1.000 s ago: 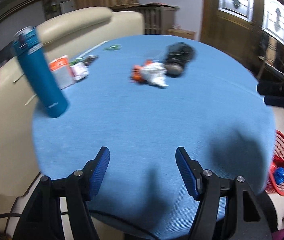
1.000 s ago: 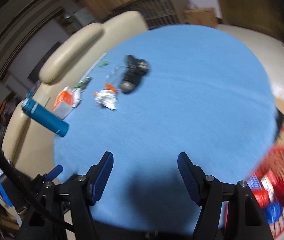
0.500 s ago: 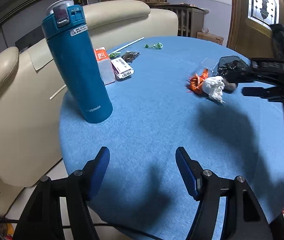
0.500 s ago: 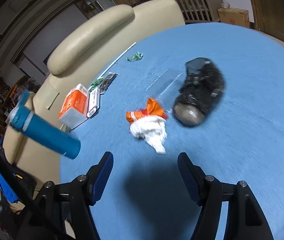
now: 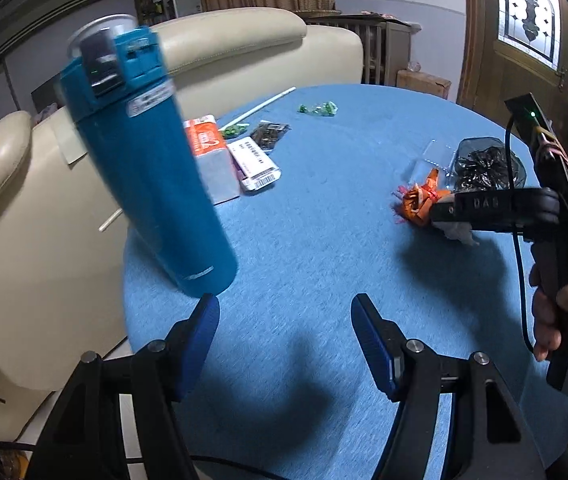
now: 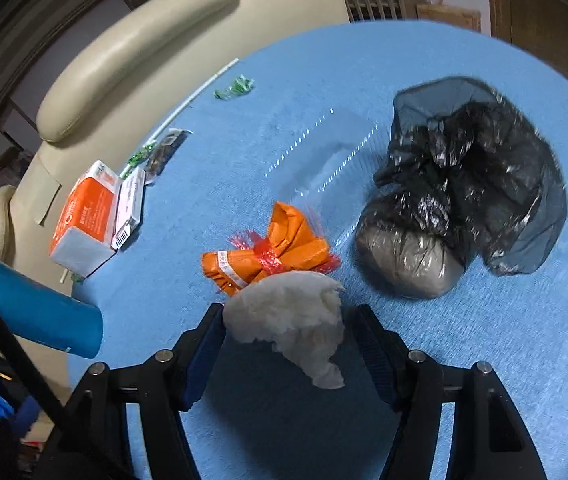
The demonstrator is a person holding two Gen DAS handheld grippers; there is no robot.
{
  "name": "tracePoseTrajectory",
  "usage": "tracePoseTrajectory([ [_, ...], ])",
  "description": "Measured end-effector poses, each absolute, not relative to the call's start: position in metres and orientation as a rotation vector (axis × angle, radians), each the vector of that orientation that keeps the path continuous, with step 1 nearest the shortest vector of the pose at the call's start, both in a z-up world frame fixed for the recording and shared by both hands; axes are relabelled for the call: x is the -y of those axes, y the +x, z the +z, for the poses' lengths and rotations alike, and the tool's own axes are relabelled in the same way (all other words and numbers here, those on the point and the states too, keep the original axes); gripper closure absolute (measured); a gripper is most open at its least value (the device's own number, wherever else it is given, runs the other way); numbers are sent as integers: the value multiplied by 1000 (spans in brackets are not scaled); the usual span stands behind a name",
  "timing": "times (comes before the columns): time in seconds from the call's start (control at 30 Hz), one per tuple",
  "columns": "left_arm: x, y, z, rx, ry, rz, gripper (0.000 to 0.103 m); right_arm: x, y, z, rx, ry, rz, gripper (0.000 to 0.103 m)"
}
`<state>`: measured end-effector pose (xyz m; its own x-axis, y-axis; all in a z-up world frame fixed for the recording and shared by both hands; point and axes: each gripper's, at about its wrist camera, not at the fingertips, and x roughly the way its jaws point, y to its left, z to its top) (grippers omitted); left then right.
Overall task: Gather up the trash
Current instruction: 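Grasp the white tissue with the right gripper while the left gripper grasps the orange packet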
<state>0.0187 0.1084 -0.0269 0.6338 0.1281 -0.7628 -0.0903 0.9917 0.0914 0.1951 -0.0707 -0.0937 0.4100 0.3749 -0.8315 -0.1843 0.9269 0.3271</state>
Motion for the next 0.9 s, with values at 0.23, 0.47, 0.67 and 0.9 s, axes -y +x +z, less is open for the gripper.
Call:
tracePoseTrajectory([
  [0.23,-83,57,-29,-868,61,6,34,102,179,-82,-1054,222,370,54],
  [0.47,-45,119,-47,-885,93,-131,34,167,139,-62,-1022,271,350,54],
  [0.67,-21,159,-63,-928,92,-274,34,220,103,-60,-1021,315,293,54],
  [0.9,-10,185,-79,-993,77,-367,40,262,74,-68,-1028,394,233,54],
])
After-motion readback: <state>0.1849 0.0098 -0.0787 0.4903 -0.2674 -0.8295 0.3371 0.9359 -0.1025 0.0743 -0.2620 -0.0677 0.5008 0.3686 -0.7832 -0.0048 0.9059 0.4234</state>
